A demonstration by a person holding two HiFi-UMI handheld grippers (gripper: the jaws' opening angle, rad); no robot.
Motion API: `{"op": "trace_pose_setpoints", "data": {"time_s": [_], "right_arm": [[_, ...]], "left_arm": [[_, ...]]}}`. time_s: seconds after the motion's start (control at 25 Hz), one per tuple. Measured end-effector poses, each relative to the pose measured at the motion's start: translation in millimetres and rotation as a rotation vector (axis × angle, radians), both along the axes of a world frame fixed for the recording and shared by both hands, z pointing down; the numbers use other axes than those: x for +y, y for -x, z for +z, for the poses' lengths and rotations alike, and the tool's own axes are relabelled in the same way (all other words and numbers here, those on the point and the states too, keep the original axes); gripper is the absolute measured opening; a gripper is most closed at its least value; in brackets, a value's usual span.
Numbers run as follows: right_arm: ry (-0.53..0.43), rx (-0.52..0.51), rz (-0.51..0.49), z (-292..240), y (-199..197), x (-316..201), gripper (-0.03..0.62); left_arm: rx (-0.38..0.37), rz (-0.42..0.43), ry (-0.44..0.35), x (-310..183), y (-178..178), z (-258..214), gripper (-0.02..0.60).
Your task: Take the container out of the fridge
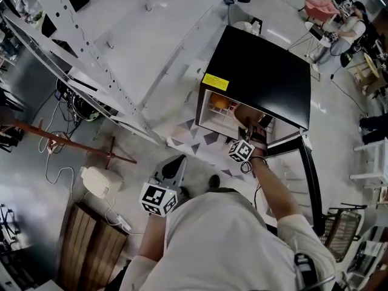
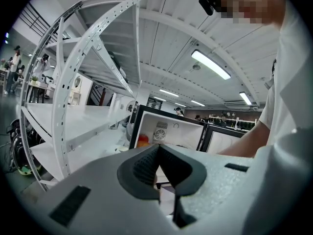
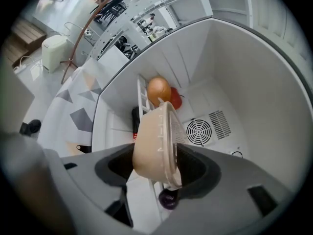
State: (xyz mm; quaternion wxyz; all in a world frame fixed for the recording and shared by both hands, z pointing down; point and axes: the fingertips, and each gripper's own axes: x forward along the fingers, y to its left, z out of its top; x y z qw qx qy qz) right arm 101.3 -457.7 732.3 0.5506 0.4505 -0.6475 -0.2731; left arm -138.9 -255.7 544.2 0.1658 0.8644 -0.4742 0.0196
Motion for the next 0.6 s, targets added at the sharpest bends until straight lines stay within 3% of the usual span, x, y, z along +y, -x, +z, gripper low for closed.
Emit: {"op": "trace_pose_setpoints", "data": {"time_s": [0.36, 0.6], "right_arm": [[0.021, -0.124, 0.015, -37.1, 14.7, 44.6, 0.253], [0.038, -0.308, 0.081, -78.6, 21.8, 83.5, 0.25]], "left_arm": [[0.025, 0.091, 0.014, 9.8, -0.8, 8.7, 0.002], [0.036, 0.183, 0.025, 15.2, -5.0, 16.2, 0.002]]}}
